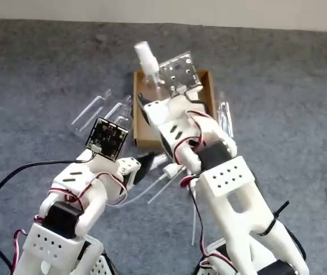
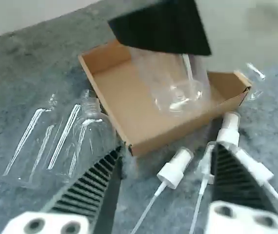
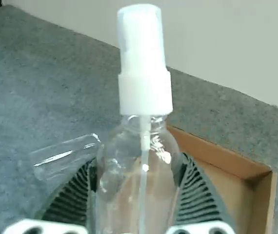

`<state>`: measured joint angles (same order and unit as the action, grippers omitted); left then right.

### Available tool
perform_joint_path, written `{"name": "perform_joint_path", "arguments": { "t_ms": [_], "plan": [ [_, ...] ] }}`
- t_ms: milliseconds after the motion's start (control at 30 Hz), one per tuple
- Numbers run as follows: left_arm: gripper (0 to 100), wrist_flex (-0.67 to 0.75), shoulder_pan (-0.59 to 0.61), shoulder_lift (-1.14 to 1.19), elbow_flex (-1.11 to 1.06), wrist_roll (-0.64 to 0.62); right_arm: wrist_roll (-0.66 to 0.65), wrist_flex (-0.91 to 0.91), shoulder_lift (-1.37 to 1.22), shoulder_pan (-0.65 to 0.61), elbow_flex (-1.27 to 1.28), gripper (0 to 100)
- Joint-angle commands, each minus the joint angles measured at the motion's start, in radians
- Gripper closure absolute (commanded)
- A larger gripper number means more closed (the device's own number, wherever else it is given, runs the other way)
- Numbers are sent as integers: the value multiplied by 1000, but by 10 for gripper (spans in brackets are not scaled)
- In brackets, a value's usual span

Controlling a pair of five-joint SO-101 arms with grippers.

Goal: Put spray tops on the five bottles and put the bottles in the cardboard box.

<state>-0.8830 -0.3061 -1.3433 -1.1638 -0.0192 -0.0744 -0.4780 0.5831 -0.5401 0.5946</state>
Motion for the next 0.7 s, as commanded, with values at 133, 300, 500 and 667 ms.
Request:
{"name": "perform_joint_path", "arguments": {
  "t_ms": [133,300,500,667],
  "plan": [
    [713,114,47,-1,-22,5,-3,-171,104,-140,-76,995],
    [713,187,111,-1,-74,9,-6,-269,225,-143,-74,995],
    [713,186,116,-1,-79,9,-9,-341,272,-119,-74,995],
    [713,186,116,-1,-77,9,-9,-341,269,-64,-74,995]
  ]
}}
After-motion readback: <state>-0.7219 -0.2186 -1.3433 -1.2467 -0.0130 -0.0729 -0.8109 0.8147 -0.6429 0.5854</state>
